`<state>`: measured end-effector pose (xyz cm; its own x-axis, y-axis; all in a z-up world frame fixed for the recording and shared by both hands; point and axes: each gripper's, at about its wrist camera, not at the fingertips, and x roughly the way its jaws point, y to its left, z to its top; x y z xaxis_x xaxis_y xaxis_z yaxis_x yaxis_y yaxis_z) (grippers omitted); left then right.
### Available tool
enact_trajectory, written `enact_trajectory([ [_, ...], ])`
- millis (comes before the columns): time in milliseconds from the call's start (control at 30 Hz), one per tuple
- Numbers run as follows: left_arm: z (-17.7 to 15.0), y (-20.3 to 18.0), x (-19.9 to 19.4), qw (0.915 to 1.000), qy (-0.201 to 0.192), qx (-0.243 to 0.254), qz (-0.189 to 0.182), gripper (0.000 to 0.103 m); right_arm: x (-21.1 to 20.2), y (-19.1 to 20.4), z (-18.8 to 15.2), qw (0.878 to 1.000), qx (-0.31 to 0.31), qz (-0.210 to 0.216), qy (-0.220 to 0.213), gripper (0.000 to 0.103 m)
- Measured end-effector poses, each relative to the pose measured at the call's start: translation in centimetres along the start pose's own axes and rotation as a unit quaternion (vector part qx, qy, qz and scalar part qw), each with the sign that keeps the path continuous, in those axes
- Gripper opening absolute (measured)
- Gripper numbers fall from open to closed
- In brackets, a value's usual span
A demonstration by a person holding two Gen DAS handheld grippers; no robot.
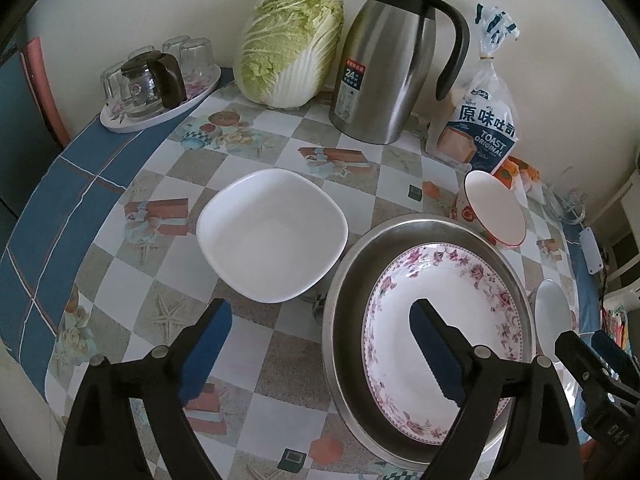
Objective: Organize plates and bowls
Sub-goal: 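Raise both grippers away from the plate in the basin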
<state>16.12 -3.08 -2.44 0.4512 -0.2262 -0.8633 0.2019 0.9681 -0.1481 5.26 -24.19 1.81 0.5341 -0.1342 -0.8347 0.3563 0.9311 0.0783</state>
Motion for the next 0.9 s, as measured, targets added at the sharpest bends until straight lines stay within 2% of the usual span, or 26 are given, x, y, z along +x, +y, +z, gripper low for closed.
enact_trajectory([
  [333, 0.1, 0.1, -0.4, 0.9994, -0.007, -0.011, -0.031, 0.092, -0.9, -0.9, -0.2, 1.000, 0.014, 0.006, -0.010, 0.103],
  [633, 0.2, 0.0, -0.2, 0.9984, -0.008, -0.008, -0.056, 0.093, -2.7, -1.1, 0.2, 0.998, 0.034, 0.021, -0.041, 0.103],
  [900, 0.4, 0.6, -0.2, 0.9984, -0.006, -0.019, -0.052, 0.093, -4.9, -1.3, 1.5, 0.999, 0.021, 0.019, -0.041, 0.103],
])
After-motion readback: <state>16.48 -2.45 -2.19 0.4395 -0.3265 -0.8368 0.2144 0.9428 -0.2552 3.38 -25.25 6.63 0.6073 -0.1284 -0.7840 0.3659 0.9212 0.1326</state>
